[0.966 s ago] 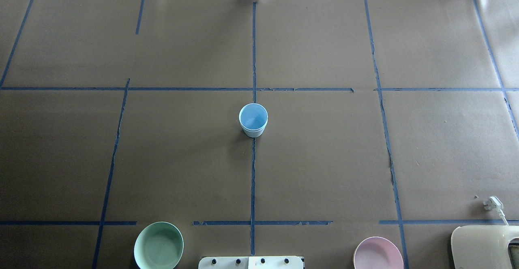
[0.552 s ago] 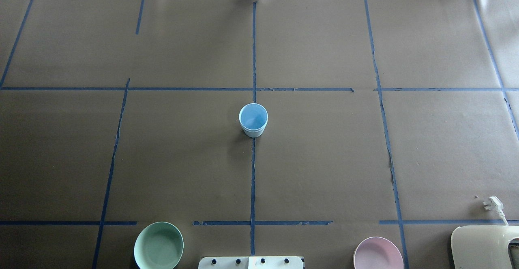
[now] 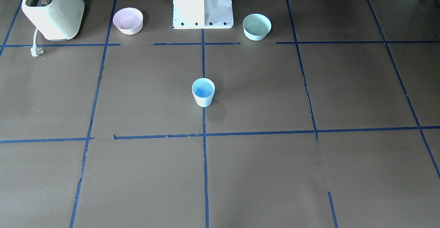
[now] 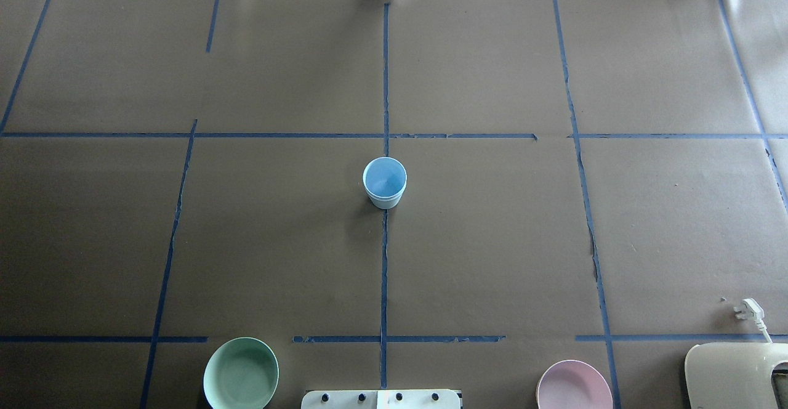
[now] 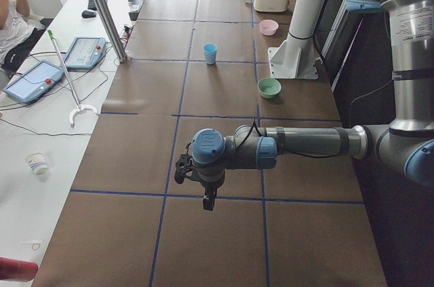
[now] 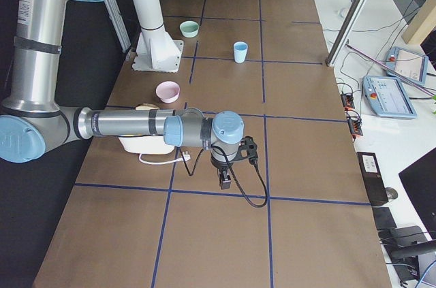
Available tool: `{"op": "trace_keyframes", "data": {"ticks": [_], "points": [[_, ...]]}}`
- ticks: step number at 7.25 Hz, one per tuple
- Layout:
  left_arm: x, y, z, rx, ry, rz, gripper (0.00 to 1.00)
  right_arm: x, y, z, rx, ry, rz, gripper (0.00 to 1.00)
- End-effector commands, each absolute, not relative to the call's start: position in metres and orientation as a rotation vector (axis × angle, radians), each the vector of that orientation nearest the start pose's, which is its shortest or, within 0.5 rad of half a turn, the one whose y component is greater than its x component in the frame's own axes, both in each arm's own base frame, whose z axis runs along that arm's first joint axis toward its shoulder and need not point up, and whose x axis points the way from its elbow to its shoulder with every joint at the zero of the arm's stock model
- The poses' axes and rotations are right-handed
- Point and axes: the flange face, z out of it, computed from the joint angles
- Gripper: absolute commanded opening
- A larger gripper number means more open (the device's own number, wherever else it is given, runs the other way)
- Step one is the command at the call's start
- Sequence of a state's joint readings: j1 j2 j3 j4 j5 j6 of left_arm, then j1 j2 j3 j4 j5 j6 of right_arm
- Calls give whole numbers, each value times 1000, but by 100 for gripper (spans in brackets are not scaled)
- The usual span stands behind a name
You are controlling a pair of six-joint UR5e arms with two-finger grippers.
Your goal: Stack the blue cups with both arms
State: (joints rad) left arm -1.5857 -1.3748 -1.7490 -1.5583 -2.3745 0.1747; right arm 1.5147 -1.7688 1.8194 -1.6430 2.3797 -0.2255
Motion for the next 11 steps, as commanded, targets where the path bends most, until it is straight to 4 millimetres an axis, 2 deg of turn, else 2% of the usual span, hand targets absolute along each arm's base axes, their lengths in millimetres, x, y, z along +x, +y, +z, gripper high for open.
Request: {"op": "trace_keyframes", "data": {"ticks": [1,11], "points": [[-67,-403,661,41,804,136,100,38,-408,631,46,-814,-257,100],[-67,-404,656,52,803,144,100,36,-406,632,43,-838,-253,100]]}}
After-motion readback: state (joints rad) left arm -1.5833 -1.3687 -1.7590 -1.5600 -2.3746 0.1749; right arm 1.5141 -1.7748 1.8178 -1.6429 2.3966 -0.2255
